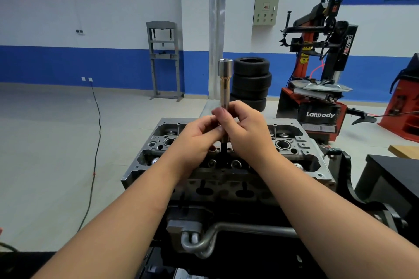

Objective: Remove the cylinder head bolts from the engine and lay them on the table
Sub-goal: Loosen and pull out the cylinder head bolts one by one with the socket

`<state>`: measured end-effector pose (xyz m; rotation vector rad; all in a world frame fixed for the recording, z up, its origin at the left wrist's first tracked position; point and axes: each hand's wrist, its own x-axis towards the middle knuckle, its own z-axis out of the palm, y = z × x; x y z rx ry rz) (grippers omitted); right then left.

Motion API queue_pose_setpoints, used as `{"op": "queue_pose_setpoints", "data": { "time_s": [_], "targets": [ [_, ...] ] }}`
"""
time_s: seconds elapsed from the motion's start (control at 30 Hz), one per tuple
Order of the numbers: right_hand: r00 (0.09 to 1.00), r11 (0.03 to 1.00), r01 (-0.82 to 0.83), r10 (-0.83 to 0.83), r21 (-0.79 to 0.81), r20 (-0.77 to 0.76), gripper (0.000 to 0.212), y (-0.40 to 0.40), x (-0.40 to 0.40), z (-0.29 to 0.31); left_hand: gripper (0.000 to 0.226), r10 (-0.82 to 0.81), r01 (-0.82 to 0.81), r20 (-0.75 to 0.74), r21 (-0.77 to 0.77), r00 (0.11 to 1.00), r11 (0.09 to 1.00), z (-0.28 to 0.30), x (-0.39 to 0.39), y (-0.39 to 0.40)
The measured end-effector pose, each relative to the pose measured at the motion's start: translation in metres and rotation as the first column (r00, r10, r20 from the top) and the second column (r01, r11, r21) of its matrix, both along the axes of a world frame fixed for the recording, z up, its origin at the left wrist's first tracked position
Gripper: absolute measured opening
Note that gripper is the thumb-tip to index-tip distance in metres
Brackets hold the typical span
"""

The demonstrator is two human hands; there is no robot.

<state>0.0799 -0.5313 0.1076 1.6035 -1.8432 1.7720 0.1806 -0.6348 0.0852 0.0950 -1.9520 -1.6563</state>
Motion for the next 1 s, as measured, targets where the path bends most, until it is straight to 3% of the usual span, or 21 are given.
{"op": "queue_pose_setpoints", "data": {
  "time_s": [0.13, 0.37, 0.57, 0.63, 0.77, 0.87, 1.0],
  "targets": [
    [1.000, 0.998, -0.019, 0.020, 0.063, -0.011, 0.027, 0.0008, 0.0004, -0.0013, 0.035, -0.060, 0.059, 0.007, 0.068, 0.998, 0.996, -0.0007, 0.0006, -0.0030],
    [1.000, 1.000, -0.015, 0.015, -0.016, -0.024, 0.010, 0.0002, 0.0020, 0.0000, 0.027, 0.099, -0.102, -0.042, -0.082, 0.994, 0.991, -0.0052, -0.0035, -0.0045],
    [0.999, 0.997, 0.006, -0.003, 0.075, -0.038, 0.029, -0.0005, -0.0014, -0.0027, 0.029, -0.060, 0.060, 0.027, 0.012, 0.998, 0.998, -0.0017, 0.0008, -0.0019],
    [0.999, 0.997, -0.016, 0.020, 0.076, -0.049, 0.029, -0.0013, -0.0005, -0.0031, 0.032, -0.056, 0.055, 0.020, 0.030, 0.998, 0.998, -0.0030, 0.0015, -0.0034],
    [0.997, 0.999, -0.029, 0.031, 0.019, -0.074, 0.019, -0.0011, -0.0003, -0.0019, 0.018, 0.018, -0.020, -0.025, -0.054, 1.000, 0.998, -0.0023, 0.0019, -0.0007],
    [0.997, 1.000, 0.017, -0.018, -0.019, -0.072, 0.013, -0.0010, -0.0011, -0.0018, 0.028, 0.098, -0.101, -0.052, -0.076, 0.994, 0.992, -0.0025, -0.0011, -0.0008],
    [0.989, 0.997, 0.073, -0.069, 0.026, -0.131, 0.025, -0.0006, -0.0004, -0.0025, 0.021, 0.013, -0.012, 0.009, -0.048, 1.000, 0.999, -0.0023, 0.0003, -0.0016]
  ]
}}
